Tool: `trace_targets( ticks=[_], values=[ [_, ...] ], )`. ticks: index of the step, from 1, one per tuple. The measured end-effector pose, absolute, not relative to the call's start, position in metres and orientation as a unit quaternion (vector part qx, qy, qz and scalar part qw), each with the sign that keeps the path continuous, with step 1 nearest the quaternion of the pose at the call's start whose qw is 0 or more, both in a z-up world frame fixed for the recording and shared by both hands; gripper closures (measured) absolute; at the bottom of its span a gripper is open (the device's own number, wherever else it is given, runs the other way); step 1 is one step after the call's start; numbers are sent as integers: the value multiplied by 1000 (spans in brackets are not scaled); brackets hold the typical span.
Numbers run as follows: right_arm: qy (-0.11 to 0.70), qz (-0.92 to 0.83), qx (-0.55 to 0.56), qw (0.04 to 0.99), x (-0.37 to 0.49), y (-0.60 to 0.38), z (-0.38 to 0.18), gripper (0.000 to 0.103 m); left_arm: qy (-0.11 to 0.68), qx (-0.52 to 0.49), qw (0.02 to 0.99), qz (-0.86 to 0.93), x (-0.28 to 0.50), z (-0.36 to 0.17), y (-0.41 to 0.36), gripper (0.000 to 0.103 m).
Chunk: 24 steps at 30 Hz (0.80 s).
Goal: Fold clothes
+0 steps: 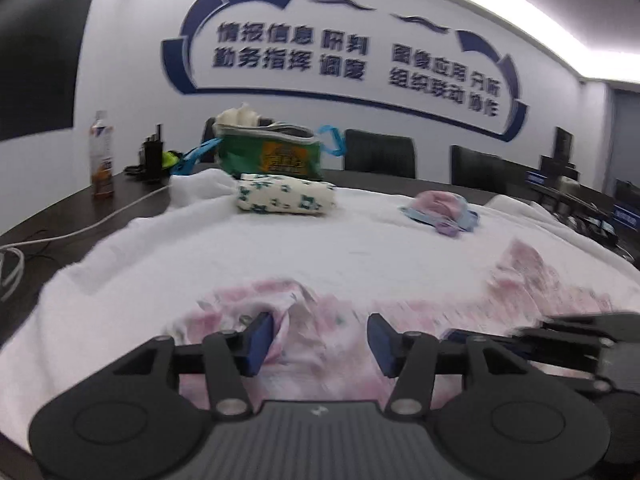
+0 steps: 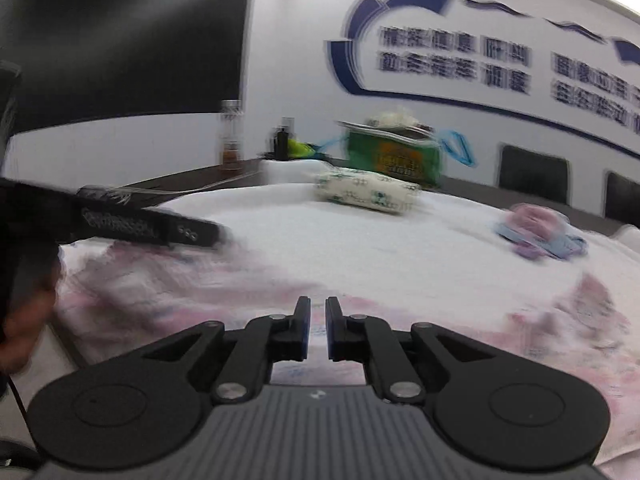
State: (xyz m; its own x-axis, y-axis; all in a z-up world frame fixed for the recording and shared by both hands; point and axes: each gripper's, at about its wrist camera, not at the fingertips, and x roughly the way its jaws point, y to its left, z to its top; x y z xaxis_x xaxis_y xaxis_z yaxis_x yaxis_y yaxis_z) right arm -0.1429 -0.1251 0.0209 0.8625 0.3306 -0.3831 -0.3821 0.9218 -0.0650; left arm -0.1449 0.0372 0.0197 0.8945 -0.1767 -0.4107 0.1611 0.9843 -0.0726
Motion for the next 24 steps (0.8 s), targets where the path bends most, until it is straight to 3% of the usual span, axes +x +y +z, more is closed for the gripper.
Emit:
trace_targets(
  ticks=[4, 6, 8, 10, 15, 18, 21, 24],
  values=[
    [198, 180, -92, 959, -147, -117, 2, 96, 227, 41, 972, -38, -138, -6, 31, 50],
    [201, 154, -100, 962, -148, -129, -5, 96, 223, 23, 974, -43, -135, -2, 39, 50],
    [202, 127, -103, 966, -150, -144, -8, 88, 206, -12, 978, -40, -130, 12, 53, 50],
    [201, 116, -82, 969, -153, -161, -4, 71, 189, -46, 980, -32, -126, 26, 67, 50],
    [207, 113, -52, 970, -152, -179, 0, 71, 175, -76, 977, 97, -106, 47, 101, 54],
    [204, 120, -54, 970, -153, -176, 0, 71, 170, -103, 979, 39, -120, 56, 101, 55],
    [187, 131, -45, 973, -153, -172, 6, 71, 182, -75, 978, -68, -126, 57, 62, 53],
    [193, 134, -37, 971, -141, -166, 7, 76, 200, 7, 978, -53, -105, 37, 24, 55]
  ],
)
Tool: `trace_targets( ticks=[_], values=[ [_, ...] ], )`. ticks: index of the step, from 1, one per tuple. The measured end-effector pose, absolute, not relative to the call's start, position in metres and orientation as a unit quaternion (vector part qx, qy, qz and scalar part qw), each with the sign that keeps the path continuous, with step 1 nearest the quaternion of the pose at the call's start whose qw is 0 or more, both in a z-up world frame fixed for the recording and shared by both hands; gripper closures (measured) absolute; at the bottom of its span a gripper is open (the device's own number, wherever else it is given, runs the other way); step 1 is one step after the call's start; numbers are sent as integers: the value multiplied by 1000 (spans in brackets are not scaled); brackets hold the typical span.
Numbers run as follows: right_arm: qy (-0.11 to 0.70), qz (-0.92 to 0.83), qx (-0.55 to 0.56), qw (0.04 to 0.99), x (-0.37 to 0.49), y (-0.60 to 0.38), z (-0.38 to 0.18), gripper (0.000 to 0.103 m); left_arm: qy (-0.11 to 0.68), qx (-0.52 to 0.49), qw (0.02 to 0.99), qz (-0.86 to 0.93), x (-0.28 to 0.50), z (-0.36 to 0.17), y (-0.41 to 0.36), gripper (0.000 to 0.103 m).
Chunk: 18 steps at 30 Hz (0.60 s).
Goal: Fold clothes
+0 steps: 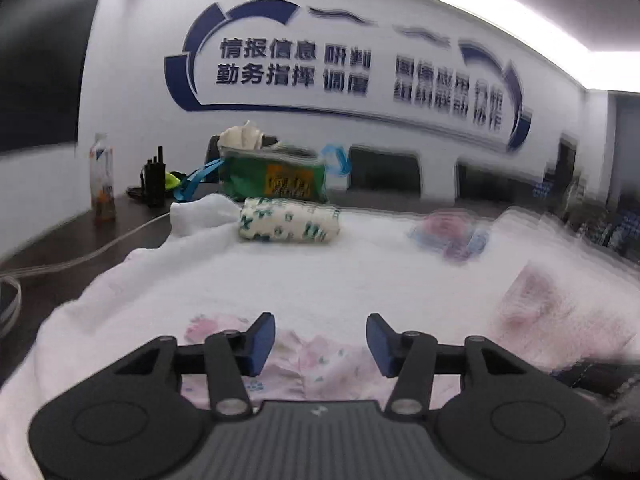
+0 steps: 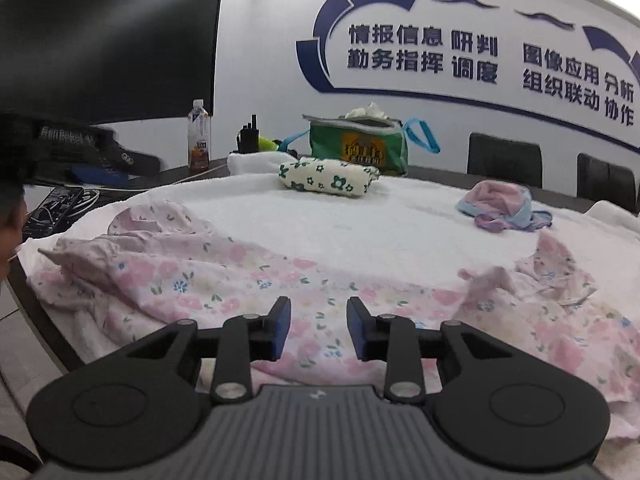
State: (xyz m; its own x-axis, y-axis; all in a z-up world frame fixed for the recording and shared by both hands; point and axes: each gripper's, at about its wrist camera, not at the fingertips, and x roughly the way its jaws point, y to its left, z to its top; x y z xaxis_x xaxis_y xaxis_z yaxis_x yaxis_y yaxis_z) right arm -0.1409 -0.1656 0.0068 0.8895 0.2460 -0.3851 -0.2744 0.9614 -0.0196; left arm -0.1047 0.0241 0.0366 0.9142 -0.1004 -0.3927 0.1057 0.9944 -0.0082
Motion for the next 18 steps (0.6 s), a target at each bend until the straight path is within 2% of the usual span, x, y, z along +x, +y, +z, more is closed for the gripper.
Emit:
trace_targets(
  ticks=[1, 4, 7, 9, 11, 13, 14, 18],
  values=[
    [195, 130, -38, 971, -139, -164, 6, 79, 215, 19, 976, -35, -95, 27, 21, 61],
    [206, 102, -43, 972, -135, -169, 4, 80, 264, 17, 964, -12, -72, 4, 24, 64],
    [218, 53, -29, 974, -140, -197, 1, 80, 284, -15, 958, -16, -63, 3, 33, 61],
    [198, 38, -14, 979, -148, -222, 12, 80, 285, -14, 958, -16, -63, 2, 34, 60],
    [174, 21, -3, 985, -152, -250, 30, 75, 284, -7, 959, -13, -66, 1, 30, 59],
    [171, -7, -2, 985, -130, -282, 51, 61, 284, -9, 959, -12, -66, 0, 33, 59],
    [178, -15, 1, 984, -116, -298, 60, 59, 284, -13, 959, -13, -64, -1, 34, 59],
    [281, 40, 41, 958, -25, -355, 74, 56, 283, -13, 959, -11, -66, 2, 34, 58]
  ],
)
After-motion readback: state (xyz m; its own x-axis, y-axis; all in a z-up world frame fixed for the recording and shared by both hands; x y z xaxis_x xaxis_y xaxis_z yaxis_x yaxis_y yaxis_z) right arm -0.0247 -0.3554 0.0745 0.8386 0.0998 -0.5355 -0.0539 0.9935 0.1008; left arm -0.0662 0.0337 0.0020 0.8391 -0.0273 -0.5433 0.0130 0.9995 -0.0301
